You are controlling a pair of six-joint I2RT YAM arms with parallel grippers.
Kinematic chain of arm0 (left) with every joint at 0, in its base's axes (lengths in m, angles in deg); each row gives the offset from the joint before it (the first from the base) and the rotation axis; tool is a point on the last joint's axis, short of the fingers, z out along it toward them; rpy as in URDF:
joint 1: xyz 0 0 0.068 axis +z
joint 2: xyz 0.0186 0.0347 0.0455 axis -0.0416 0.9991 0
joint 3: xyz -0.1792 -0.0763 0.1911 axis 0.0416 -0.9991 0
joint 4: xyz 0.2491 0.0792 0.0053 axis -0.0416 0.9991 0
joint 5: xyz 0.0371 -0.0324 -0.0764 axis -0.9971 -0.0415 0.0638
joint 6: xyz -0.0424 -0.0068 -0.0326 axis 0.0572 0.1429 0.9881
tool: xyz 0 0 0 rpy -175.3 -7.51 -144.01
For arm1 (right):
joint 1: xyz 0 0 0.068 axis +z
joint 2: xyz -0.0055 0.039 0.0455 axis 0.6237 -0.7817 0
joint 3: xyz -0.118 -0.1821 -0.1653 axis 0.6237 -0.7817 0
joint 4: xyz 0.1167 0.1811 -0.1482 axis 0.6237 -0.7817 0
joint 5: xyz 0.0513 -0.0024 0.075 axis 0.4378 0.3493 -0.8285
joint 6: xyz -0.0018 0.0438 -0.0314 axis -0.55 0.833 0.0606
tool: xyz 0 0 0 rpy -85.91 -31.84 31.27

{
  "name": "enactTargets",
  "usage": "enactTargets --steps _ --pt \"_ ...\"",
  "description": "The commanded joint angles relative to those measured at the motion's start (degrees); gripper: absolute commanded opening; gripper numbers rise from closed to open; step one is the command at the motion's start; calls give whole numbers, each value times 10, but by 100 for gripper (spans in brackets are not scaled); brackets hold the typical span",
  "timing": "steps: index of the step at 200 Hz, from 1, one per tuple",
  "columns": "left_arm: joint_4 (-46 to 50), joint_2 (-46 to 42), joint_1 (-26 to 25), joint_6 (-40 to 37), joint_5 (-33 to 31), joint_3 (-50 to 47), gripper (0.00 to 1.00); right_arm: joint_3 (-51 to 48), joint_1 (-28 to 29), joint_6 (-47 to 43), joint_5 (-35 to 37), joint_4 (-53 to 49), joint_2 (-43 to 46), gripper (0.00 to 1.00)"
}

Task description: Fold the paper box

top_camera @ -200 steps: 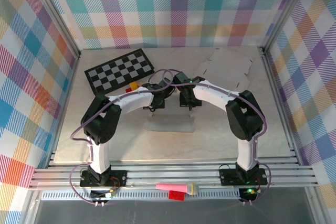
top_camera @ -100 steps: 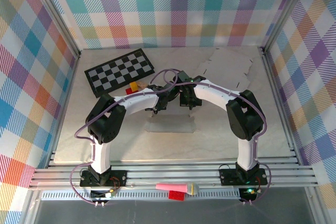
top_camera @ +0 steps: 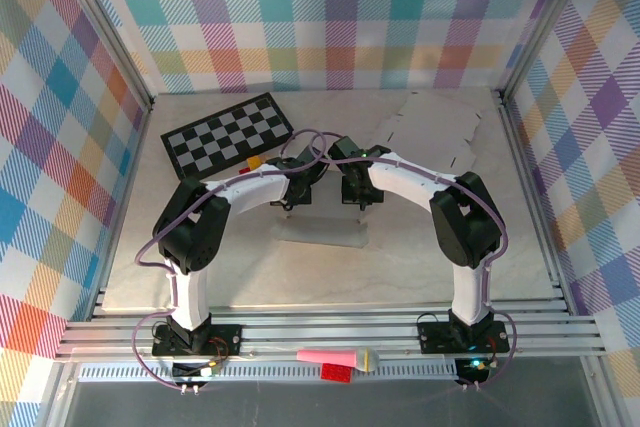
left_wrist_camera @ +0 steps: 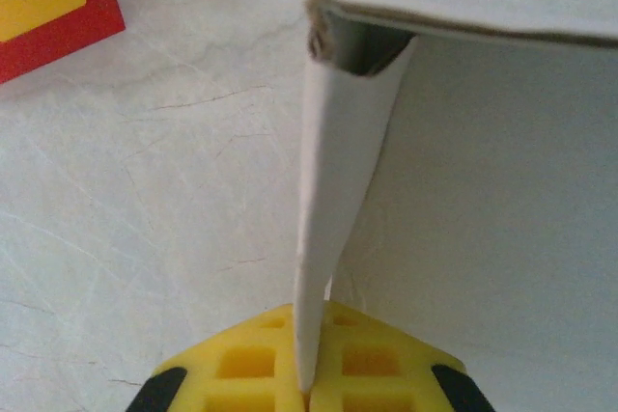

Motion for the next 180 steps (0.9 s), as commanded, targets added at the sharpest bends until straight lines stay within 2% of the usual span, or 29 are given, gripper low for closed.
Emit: enactTargets --steps 1,35,76,99,114,138,160,180 --pt "47 13 5 21 -32 9 0 -10 3 10 -1 -29 -22 0" --pt "101 32 -19 69 -92 31 0 -7 3 14 -4 -32 -26 0" --pt "65 16 -28 66 -62 13 0 -6 3 10 -6 -32 -28 0" --pt "48 -11 -28 36 -46 17 32 -11 3 9 -5 -31 -26 0" --pt "40 -35 -25 21 -39 20 47 -11 3 8 -5 -32 -26 0" --pt "33 -59 -8 4 -2 22 54 -11 3 10 -5 -33 -28 0" --pt "40 -56 10 -17 36 25 54 -8 2 12 -4 -36 -29 0" --pt "50 -47 20 -29 43 24 54 -5 2 11 -5 -38 -30 0"
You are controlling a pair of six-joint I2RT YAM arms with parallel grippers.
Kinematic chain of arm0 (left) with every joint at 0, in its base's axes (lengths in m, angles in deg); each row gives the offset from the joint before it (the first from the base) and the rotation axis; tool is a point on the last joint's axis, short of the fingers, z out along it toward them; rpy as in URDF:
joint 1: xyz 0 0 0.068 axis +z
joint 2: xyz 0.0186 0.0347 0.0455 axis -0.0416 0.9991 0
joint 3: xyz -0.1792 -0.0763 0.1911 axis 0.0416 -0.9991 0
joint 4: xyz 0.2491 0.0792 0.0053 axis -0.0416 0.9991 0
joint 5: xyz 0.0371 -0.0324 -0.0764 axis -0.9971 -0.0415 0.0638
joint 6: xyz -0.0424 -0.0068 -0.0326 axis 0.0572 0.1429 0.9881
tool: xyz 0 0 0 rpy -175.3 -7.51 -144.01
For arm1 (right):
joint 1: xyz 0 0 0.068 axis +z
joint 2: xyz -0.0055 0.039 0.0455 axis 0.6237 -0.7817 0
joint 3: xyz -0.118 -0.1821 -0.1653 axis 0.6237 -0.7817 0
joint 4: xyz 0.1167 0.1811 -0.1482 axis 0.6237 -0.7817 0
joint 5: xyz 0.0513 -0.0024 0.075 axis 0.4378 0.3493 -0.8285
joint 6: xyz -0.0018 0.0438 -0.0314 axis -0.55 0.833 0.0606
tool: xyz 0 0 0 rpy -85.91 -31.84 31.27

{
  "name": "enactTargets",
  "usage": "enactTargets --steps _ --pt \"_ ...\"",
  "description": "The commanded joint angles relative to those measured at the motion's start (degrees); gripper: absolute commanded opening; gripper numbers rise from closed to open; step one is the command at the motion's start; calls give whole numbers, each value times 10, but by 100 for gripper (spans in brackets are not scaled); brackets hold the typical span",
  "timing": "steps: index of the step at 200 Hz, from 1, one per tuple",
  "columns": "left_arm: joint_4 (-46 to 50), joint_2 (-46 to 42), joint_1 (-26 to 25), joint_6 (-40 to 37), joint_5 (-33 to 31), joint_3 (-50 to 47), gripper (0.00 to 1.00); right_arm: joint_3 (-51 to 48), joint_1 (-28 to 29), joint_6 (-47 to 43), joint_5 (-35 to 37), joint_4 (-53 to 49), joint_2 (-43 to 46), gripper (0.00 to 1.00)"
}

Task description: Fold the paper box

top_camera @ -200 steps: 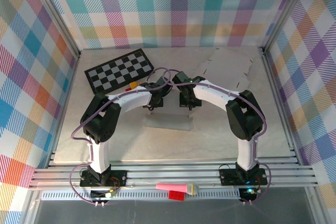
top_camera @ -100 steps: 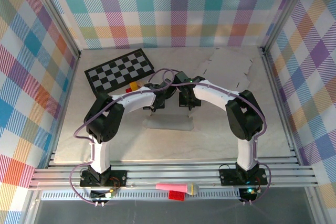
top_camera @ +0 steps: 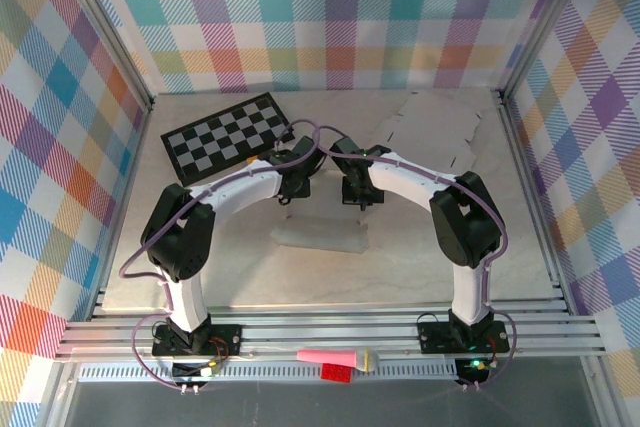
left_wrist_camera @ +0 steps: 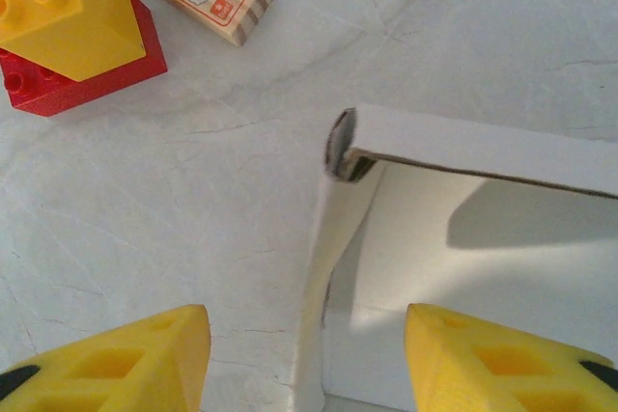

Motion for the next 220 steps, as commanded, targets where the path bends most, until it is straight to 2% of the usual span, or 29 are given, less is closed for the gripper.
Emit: enactTargets --steps 1,42,84,100,125,167,193,209,220 --pt "16 2 16 -29 32 4 54 -7 2 9 -1 -31 -28 0" --pt "7 21 34 -40 55 3 49 -7 2 10 -2 -30 -28 0" --pt "9 58 36 -52 65 28 34 -7 2 10 -4 -31 -28 0" --pt "8 63 36 -50 55 26 25 -6 2 10 -3 -32 -29 0" --pt "1 59 36 -50 44 23 0 -4 2 11 -3 -33 -28 0" --pt "10 56 18 -37 6 21 0 -1 2 18 -3 -39 -33 0" --pt "8 52 14 -25 15 17 0 7 2 27 -5 -50 -39 0" --pt "14 46 13 -16 22 24 26 15 2 35 -3 -64 -44 0" --pt "21 32 12 -8 26 31 38 24 0 44 -6 -78 -49 0"
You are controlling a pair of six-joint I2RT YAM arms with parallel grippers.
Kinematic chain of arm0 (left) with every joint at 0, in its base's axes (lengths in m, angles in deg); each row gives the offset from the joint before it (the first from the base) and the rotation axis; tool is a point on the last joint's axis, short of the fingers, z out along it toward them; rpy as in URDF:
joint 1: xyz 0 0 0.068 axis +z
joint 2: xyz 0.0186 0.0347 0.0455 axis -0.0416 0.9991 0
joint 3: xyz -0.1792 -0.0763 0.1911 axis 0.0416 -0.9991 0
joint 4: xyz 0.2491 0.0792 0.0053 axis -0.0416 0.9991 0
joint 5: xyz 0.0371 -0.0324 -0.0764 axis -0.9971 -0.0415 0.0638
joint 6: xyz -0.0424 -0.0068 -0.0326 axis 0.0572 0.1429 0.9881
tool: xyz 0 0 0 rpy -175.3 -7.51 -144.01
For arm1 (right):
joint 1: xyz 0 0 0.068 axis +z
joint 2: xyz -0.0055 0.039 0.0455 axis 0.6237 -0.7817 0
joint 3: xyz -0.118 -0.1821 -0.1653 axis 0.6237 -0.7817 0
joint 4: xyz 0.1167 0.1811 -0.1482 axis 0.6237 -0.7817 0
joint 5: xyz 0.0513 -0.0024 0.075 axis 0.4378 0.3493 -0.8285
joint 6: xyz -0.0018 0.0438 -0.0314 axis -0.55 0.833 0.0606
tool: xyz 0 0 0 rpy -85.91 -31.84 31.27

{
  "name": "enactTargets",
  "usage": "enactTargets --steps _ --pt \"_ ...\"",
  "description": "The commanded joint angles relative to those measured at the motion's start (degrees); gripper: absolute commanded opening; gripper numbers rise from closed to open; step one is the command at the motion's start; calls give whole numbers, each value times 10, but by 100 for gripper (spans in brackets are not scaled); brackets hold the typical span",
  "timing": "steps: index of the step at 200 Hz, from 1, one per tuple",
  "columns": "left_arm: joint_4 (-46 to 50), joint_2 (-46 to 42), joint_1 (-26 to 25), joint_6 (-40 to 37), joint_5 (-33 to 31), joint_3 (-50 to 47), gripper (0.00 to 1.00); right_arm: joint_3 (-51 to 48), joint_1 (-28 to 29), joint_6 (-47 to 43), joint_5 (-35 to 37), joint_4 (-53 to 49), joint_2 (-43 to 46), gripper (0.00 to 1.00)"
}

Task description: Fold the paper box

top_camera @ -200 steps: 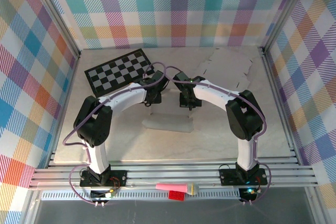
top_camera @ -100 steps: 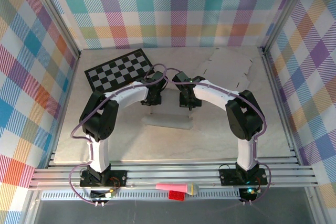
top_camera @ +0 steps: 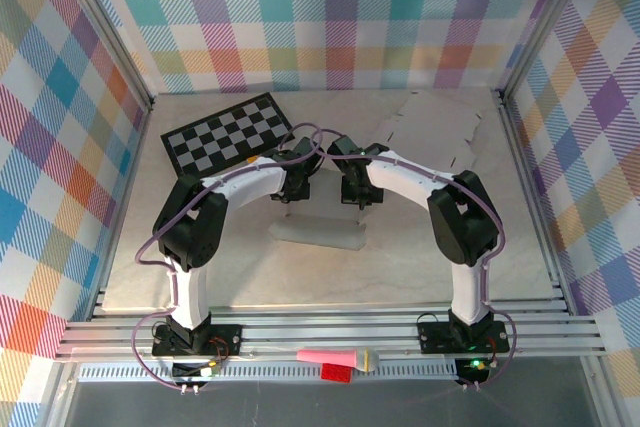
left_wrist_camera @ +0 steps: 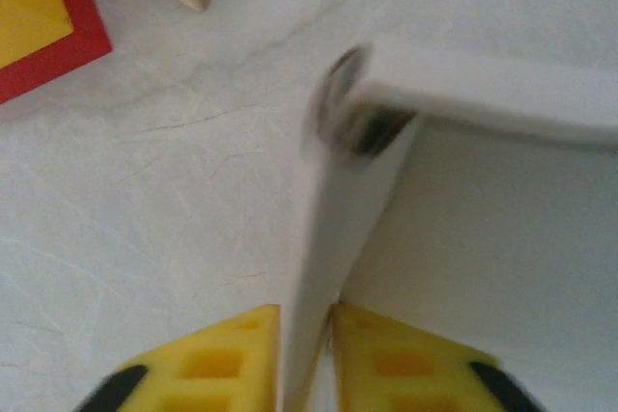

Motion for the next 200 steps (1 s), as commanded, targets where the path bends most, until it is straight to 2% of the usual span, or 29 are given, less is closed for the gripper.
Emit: enactTargets --steps 1,22,27,34,43,55,92,114,146,166,200 --pt "26 -25 -3 26 -3 17 39 5 0 26 -3 -58 -36 0" --pt "45 -68 -3 50 11 40 48 14 -11 50 -22 -79 -40 0" --pt "48 -80 -2 57 17 46 57 17 -14 58 -27 -87 -41 0" --pt "52 -100 -1 66 22 55 60 20 -19 70 -35 -97 -41 0" --pt "63 -122 0 76 24 71 69 23 -26 86 -46 -108 -41 0" --pt "75 -144 3 82 26 97 70 28 -34 110 -62 -122 -39 0" --pt "127 -176 36 81 40 177 65 -24 -76 236 -157 -117 -1 0" --pt "153 -204 64 76 53 169 62 -43 -87 308 -176 -120 29 0" --pt "164 -270 84 83 85 60 55 -38 -100 432 -232 -185 23 0" --pt "160 -311 85 98 117 -24 47 -55 -98 507 -277 -202 23 0" --pt "96 -379 84 147 190 -176 37 -138 -83 632 -337 -115 72 0"
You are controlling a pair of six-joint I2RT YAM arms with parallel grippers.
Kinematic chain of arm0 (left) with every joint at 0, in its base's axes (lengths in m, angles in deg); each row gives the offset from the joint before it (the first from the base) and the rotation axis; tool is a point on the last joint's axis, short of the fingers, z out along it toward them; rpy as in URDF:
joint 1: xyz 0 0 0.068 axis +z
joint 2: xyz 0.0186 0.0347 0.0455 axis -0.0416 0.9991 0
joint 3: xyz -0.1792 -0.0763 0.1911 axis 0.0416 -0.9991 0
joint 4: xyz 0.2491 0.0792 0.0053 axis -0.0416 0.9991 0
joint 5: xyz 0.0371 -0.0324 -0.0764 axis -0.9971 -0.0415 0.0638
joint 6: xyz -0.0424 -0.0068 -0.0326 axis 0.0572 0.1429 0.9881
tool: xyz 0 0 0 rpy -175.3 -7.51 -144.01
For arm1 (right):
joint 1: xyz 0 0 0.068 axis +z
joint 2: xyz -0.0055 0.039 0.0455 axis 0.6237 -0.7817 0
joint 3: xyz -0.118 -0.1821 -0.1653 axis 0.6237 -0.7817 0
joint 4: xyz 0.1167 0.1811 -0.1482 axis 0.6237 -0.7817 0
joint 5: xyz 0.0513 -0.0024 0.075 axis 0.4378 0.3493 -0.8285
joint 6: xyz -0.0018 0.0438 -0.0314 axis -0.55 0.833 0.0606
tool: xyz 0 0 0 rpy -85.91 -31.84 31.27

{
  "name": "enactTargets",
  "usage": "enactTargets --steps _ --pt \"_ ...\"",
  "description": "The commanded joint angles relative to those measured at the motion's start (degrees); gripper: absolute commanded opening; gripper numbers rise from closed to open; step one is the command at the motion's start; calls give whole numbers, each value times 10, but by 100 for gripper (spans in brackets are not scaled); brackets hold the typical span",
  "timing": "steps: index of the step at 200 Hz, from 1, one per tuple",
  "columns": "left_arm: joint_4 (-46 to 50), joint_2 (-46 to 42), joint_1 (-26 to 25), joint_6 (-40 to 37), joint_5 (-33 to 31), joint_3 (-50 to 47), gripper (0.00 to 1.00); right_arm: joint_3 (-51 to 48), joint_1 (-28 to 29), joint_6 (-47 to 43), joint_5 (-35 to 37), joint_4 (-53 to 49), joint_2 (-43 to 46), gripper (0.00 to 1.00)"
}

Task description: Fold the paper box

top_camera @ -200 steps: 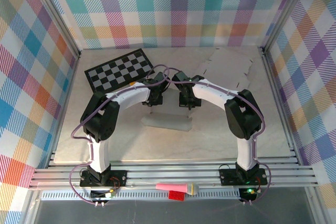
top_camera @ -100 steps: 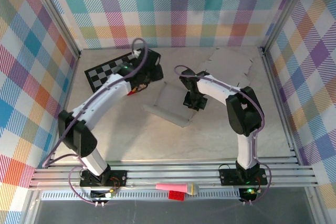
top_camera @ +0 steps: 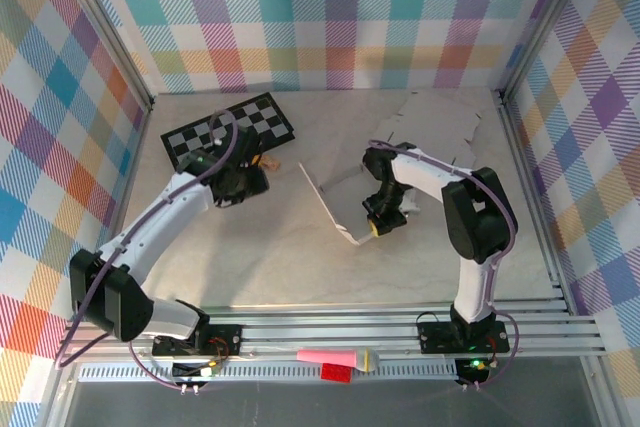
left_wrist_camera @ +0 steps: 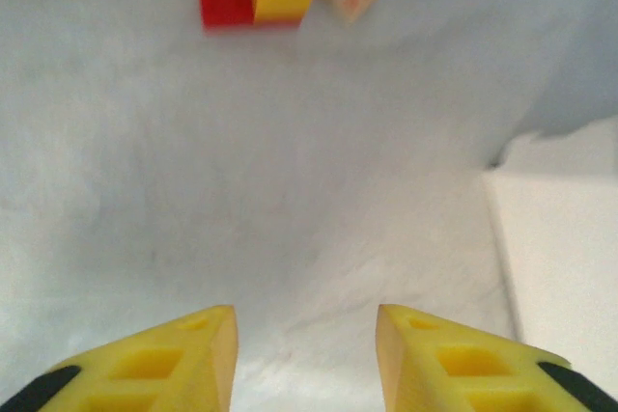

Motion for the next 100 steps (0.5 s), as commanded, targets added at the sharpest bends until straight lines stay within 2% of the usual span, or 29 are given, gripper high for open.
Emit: enactTargets --steps 1,16,38,100 --pt "-33 -50 -1 42 71 -77 37 -46 12 137 -66 25 40 0" --pt "-88 -60 -3 61 121 -127 35 -51 20 147 -87 52 30 0" --pt "-142 -38 -22 84 148 -157 34 -36 27 136 -101 60 -1 0" --pt "-224 60 -67 125 142 -151 34 -44 43 138 -108 77 -4 0"
